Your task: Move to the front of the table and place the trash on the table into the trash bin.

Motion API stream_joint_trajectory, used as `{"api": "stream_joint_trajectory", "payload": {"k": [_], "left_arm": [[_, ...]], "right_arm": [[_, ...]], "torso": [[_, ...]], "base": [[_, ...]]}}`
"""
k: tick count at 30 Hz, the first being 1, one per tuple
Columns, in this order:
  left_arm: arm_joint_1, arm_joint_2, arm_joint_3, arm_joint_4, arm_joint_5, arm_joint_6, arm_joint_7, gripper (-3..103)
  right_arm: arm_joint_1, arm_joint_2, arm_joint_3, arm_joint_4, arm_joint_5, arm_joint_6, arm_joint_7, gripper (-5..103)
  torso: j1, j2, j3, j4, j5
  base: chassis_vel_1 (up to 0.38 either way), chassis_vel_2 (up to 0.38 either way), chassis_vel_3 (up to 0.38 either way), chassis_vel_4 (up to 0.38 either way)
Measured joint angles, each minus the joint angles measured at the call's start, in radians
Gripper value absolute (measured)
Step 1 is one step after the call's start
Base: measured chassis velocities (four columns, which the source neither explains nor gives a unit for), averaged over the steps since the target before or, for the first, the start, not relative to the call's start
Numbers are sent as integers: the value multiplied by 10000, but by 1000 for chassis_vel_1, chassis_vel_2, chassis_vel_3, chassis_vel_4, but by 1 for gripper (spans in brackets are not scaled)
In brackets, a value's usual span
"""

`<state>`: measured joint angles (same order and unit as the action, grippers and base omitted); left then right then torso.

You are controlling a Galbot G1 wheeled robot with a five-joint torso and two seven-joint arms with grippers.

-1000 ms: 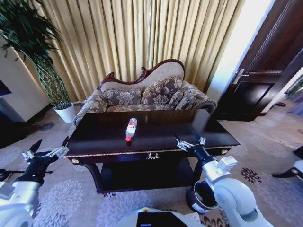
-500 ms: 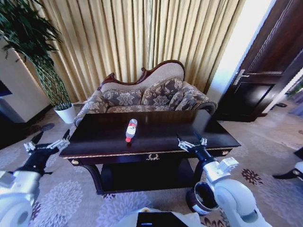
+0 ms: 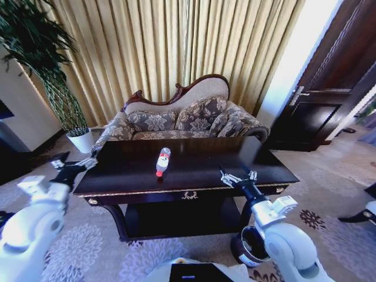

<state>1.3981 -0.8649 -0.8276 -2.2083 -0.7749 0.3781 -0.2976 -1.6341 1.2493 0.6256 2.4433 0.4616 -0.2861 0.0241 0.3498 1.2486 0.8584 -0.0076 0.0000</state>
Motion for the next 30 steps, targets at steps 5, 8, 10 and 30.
{"api": "stream_joint_trajectory", "payload": {"k": [5,8,10,30], "left_arm": [[-1326,80,1763,534,10,367,-339,100],[-2187,46,2964,870,17,547,-629,100],[-2550,36,3519,974,18,612,-755,100],[-5483,332,7660,1238,-1627,1457,-1913,100]], "right_arm": [[2,-15,63,-102,-68,0,-1,100],[50,-45,143,-134,-94,0,-1,100],[66,-56,173,-137,-97,0,-1,100],[224,-58,265,-218,-72,-9,5,100]], "torso": [[0,0,0,0,1],[0,0,1,0,1],[1,-1,1,2,0],[0,-1,0,0,1]], "base": [[0,0,0,0],[0,0,0,0],[0,0,0,0],[0,0,0,0]]}}
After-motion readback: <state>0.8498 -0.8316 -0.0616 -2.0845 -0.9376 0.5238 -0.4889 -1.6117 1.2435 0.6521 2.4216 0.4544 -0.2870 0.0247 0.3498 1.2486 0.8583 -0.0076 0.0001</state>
